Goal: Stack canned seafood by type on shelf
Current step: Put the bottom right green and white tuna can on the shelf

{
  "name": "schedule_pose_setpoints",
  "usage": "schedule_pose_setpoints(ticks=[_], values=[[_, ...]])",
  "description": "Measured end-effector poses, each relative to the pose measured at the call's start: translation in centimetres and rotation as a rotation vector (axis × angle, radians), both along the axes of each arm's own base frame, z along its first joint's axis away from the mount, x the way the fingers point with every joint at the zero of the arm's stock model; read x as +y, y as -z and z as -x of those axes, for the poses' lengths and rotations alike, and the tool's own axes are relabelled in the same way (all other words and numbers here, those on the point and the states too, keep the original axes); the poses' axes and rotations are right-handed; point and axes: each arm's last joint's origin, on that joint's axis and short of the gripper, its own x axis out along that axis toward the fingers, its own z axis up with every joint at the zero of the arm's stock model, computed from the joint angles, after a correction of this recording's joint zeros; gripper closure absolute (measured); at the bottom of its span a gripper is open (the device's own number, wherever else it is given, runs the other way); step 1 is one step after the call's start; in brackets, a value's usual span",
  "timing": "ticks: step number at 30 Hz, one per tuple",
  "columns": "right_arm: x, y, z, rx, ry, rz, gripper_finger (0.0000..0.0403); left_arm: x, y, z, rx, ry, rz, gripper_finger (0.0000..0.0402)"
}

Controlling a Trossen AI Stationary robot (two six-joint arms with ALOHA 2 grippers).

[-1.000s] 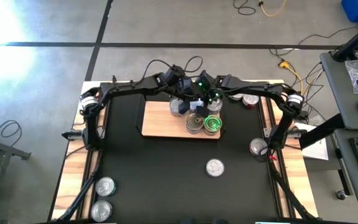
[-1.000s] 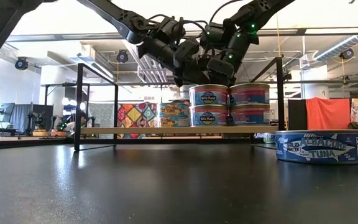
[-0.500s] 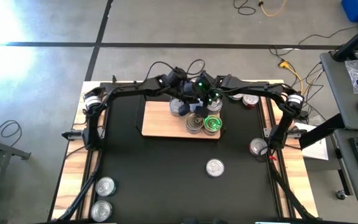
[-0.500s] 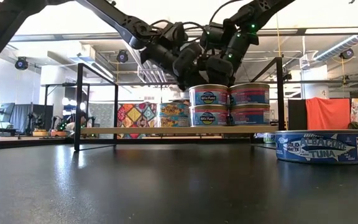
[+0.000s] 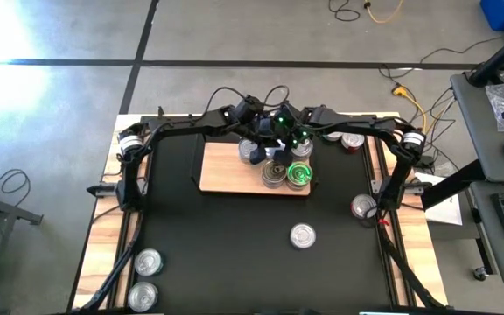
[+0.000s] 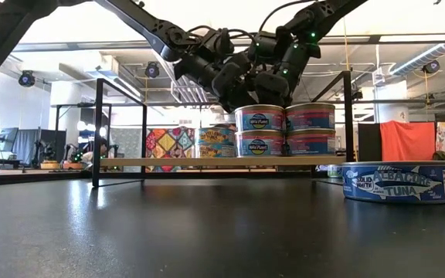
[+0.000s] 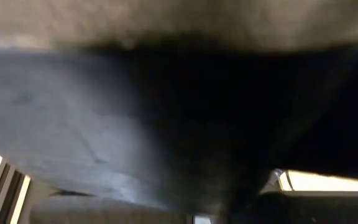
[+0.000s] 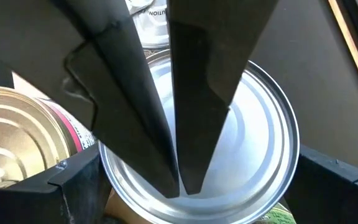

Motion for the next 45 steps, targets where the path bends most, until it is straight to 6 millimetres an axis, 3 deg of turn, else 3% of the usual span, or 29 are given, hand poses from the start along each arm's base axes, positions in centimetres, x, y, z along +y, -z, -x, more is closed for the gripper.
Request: schedule_pose_setpoints(ticks=[5,12,23,34,45], values=[[0.0,-0.4,-0.1,-0.010,0.002,0.004,0.0032,-0.1,-0.6,0.2,-0.010,0.000,-0.005,0.0402],[-0.1,-2.6,-0.2,-0.041,-0.013,0.028,0.0032,-0.4,-2.9,1.0,-0.052,-0.009,-0.023,0.0402],[0.6,-4.8,2.0,0.068,0.020,0.005,0.0032,-0.9,-6.6,2.5,-0.138,-0.015,-0.048,0.0401],[4.3,-6.5,0.8,-0.010,0.014,-0.027,0.0032,-2.8,-11.2,6.1,-0.142,-0.023,-0.105,0.0401],[8.1,-9.2,-2.0,-0.160,0.081,-0.028,0.0032,-5.0,-13.6,9.2,-0.130,-0.015,-0.150,0.0401]])
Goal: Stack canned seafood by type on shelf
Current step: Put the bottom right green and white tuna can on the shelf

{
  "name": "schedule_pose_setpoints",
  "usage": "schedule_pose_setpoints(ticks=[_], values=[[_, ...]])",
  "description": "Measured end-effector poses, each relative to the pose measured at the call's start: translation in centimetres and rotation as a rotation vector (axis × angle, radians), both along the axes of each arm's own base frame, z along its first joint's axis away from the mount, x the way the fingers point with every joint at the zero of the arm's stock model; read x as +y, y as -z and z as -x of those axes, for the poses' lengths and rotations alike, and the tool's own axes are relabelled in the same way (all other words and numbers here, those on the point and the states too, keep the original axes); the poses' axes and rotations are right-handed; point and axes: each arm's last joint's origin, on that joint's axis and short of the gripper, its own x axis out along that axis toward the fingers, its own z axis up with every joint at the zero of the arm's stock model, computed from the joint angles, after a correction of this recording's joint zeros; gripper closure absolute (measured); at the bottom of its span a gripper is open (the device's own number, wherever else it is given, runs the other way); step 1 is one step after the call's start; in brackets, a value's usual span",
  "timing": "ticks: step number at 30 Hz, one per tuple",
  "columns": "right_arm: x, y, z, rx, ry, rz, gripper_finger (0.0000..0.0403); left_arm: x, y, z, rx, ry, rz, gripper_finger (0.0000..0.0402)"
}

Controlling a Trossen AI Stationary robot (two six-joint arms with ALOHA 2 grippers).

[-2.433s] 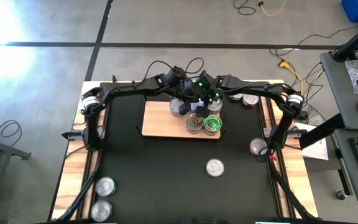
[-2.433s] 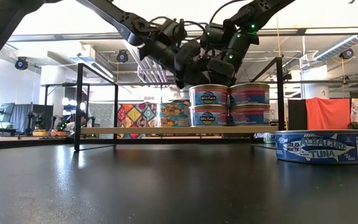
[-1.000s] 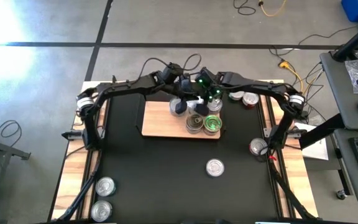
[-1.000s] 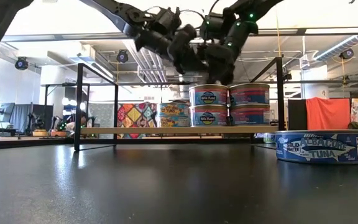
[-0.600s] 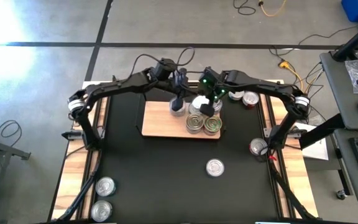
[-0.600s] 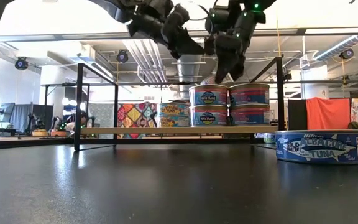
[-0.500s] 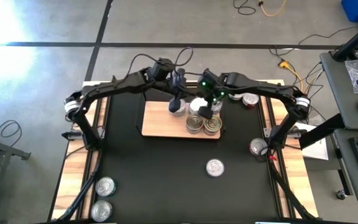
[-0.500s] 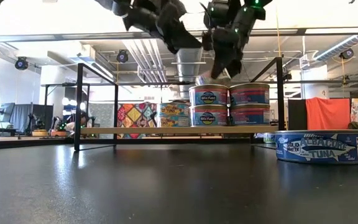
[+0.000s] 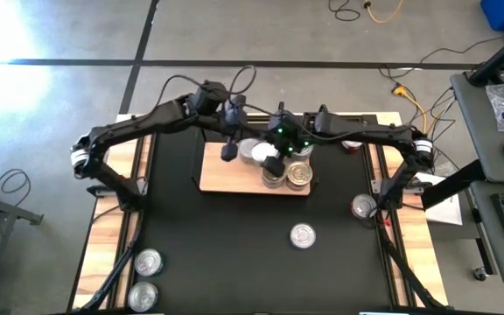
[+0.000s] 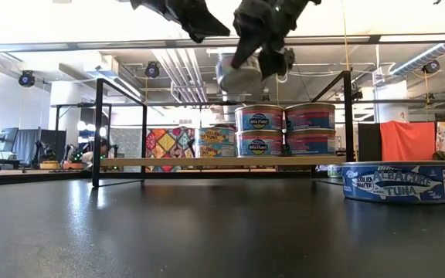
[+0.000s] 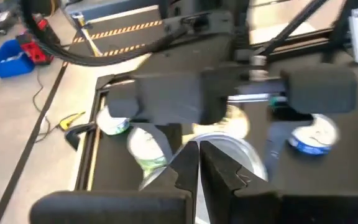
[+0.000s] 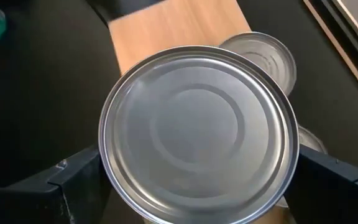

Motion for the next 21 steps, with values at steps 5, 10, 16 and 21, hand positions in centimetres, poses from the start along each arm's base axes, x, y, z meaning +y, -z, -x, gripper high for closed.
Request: schedule_pose_setpoints(ticks=[5,10,16,21], values=[[1.8,-0.4,-1.2,-0.082,0.033,-0.014,0.0032,-1.8,-0.8,2.0,-0.025,0.008,-0.012,0.0401],[4.3,0.6,-3.4,-0.079,-0.001,-0.007,0.0032,-3.8,-0.2,3.5,-0.010,-0.018,-0.003,0.0401],[6.9,1.3,-6.8,-0.086,-0.041,0.037,0.0032,-6.7,0.8,5.3,0.002,-0.019,0.061,0.0402],[7.3,1.9,-8.8,-0.017,-0.057,0.159,0.0032,-8.6,1.1,8.0,0.029,-0.080,0.042,0.0402]])
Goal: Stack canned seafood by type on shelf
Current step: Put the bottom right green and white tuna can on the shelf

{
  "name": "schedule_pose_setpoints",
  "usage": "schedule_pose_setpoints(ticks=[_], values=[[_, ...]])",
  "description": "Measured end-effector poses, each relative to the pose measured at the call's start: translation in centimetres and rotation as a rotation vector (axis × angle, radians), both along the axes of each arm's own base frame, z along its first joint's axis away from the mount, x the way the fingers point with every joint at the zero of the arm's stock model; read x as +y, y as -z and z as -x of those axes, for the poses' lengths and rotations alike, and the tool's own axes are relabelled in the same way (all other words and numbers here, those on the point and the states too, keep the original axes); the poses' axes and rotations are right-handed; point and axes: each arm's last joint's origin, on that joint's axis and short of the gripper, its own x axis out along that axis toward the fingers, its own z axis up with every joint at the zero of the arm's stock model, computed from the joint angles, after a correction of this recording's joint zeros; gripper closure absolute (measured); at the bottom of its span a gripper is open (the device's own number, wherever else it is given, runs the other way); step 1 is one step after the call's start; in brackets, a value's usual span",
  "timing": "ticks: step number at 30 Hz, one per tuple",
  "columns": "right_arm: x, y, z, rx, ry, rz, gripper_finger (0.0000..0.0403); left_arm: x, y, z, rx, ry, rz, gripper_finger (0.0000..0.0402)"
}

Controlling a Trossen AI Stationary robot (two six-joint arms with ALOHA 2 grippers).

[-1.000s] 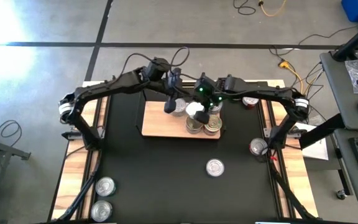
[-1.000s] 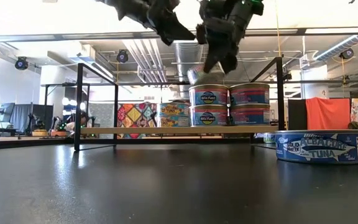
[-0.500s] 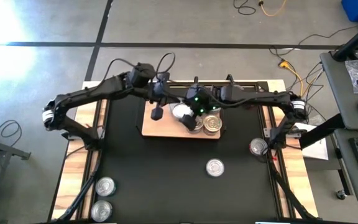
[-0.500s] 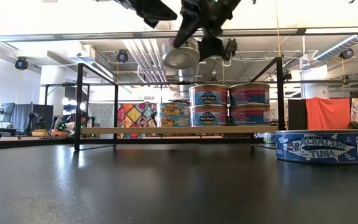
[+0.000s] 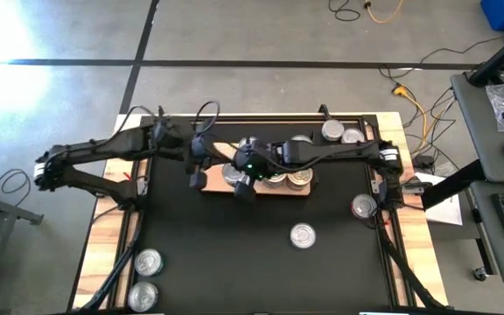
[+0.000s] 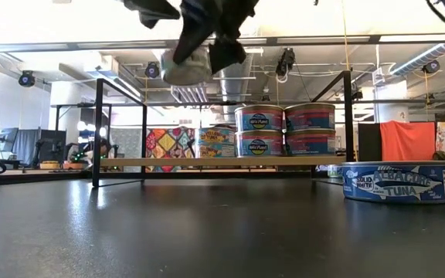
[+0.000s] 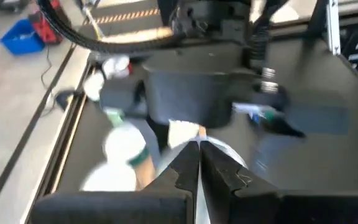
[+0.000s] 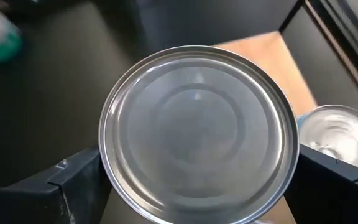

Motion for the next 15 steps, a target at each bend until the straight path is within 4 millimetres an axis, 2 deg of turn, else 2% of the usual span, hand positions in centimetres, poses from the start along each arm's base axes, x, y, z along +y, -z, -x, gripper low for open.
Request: schedule_pose_setpoints(ticks=[4,7,12,15], values=[[-0.3,1.3,-1.1,0.110,-0.049,0.057,0.0032,-0.6,1.0,2.3,0.084,-0.042,0.066,0.0402],[-0.5,2.2,-1.9,0.147,-0.113,0.102,0.0032,-0.8,2.5,3.0,0.164,-0.079,0.138,0.0402],[-1.1,3.6,-2.8,0.191,-0.189,0.132,0.0032,-0.5,5.3,2.5,0.269,-0.167,0.188,0.0402],[-2.0,4.1,-2.8,0.194,-0.187,0.098,0.0032,-0.3,5.2,1.7,0.223,-0.176,0.177,0.0402]])
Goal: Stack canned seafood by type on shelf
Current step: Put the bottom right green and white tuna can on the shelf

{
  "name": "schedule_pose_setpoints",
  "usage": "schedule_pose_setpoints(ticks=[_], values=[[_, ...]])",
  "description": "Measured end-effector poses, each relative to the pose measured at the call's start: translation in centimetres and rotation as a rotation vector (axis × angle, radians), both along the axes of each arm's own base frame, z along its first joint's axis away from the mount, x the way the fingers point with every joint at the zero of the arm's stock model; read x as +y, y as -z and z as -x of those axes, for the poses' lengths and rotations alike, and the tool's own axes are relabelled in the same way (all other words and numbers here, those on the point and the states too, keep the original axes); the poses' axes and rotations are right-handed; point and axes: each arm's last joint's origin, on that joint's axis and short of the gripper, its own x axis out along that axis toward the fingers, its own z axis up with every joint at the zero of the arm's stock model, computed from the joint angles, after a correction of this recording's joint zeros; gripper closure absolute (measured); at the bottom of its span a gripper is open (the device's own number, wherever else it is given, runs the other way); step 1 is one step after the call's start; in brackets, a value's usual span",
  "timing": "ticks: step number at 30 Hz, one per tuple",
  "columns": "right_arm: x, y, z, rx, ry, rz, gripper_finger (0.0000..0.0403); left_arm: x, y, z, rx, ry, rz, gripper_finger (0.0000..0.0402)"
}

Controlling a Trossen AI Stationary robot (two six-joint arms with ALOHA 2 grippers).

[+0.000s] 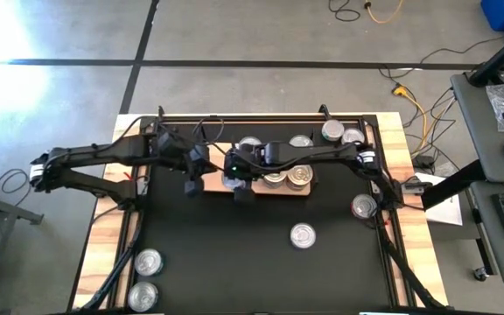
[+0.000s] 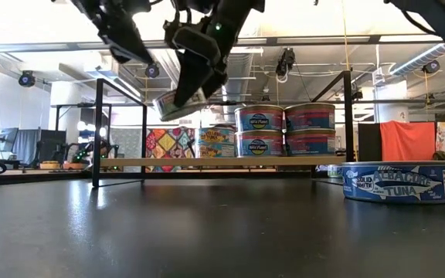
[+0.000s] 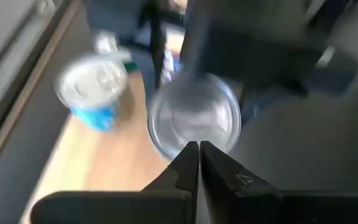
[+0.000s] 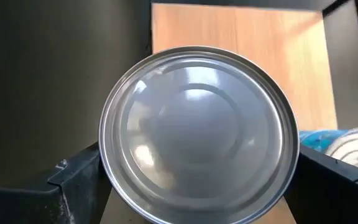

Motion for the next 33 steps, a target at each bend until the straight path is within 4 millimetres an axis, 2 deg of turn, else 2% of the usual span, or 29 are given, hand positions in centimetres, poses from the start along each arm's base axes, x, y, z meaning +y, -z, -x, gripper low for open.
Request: schedule_pose_setpoints(ticks=[5,10,13,19,22,28,33], values=[[-1.7,0.8,0.3,0.006,0.110,-0.045,0.0032,0.1,0.3,-1.2,-0.139,-0.018,0.001,0.0402],[-2.0,1.2,0.5,0.026,0.121,-0.046,0.0032,-0.7,2.6,-1.5,-0.231,-0.095,0.040,0.0402],[-1.9,1.9,0.7,0.045,0.113,-0.045,0.0032,-2.4,4.1,-1.5,-0.232,-0.160,0.011,0.0402],[-1.7,4.1,1.0,0.079,0.090,-0.092,0.0032,-7.3,5.3,-1.3,-0.269,-0.283,-0.109,0.0402],[-1.7,4.6,1.0,0.078,0.091,-0.093,0.0032,-9.1,6.2,-0.9,-0.308,-0.371,-0.159,0.0402],[-1.8,4.4,0.8,0.047,0.104,-0.098,0.0032,-11.7,8.4,-0.7,-0.470,-0.494,-0.181,0.0402],[-2.0,4.3,0.7,0.028,0.118,-0.103,0.0032,-12.5,11.2,-1.6,-0.482,-0.501,-0.183,0.0402]])
